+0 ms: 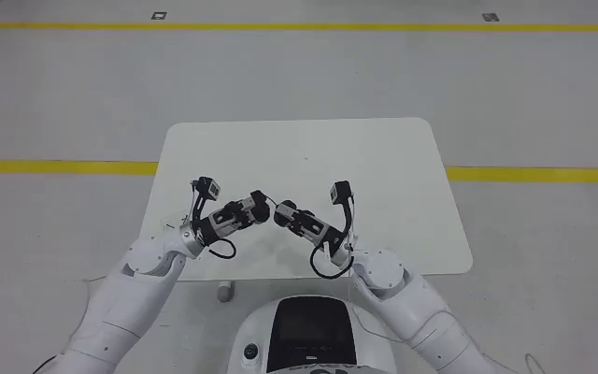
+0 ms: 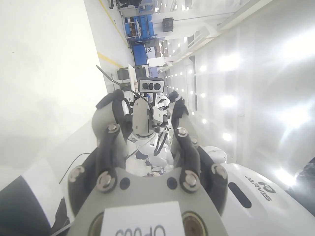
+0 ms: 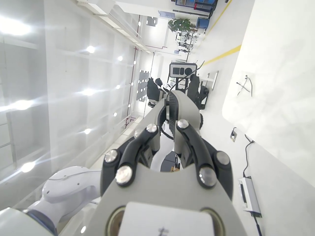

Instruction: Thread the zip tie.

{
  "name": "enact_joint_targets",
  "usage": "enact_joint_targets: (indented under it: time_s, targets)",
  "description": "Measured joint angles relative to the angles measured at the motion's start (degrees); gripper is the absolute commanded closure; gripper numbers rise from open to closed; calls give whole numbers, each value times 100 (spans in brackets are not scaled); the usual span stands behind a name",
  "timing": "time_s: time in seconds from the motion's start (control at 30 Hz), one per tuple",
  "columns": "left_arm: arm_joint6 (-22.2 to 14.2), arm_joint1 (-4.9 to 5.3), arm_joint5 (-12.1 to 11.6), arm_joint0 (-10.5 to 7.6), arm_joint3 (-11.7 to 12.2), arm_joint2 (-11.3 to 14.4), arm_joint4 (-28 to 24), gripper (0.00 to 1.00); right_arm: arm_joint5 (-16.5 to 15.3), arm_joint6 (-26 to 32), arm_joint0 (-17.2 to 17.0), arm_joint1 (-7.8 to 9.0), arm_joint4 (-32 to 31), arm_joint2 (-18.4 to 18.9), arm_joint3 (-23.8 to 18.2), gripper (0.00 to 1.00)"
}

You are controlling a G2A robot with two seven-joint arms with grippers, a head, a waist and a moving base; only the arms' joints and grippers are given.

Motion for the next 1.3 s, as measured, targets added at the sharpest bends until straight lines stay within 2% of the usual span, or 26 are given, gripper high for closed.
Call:
enact_joint_targets:
  time_s: [0.2,0.3,0.5,0.73,1.13,1.3]
  targets:
    - [-21,-45,0,-5,24,-35,7,67,28,84,24,-13,-8,-29,21,100]
    - [-52,-69,0,5,28,-53,-24,67,-99,161,31,-18,-4,-41,14,100]
    - [-242,-124,0,7,68,-85,-313,67,-158,150,-29,-29,-72,22,-181,100]
    - [-319,-175,0,20,106,-174,-364,79,-157,305,-38,-46,-68,24,-56,100]
    - [-318,-251,0,69,114,-283,-210,87,-60,445,63,-72,-33,-52,100,100]
    - [-325,-276,0,71,126,-288,-137,100,-85,444,63,-79,7,-54,111,100]
